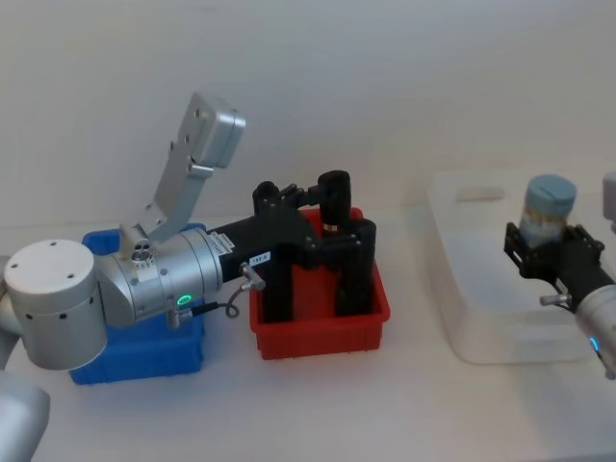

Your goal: Pick the cotton swabs from the blue box and place them into the white box.

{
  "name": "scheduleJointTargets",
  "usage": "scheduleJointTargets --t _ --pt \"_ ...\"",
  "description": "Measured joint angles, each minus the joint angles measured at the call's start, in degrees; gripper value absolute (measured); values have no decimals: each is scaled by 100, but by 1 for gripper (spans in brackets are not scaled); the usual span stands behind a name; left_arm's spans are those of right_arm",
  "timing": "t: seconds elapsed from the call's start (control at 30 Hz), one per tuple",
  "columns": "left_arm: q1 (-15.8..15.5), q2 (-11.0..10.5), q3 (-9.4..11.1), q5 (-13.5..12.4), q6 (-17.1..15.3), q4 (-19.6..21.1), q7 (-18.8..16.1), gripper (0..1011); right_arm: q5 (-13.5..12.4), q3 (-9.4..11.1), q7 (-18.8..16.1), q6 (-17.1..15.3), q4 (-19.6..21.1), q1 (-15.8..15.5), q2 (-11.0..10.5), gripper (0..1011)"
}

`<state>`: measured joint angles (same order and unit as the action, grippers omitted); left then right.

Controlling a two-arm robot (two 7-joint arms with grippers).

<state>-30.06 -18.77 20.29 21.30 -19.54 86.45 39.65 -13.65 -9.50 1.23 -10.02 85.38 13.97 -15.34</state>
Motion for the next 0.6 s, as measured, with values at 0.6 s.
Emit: scheduleJointTargets --t 0.6 --pt "0 0 0 0 0 0 0 1003 -17 154 0 -224 -960 424 -14 632"
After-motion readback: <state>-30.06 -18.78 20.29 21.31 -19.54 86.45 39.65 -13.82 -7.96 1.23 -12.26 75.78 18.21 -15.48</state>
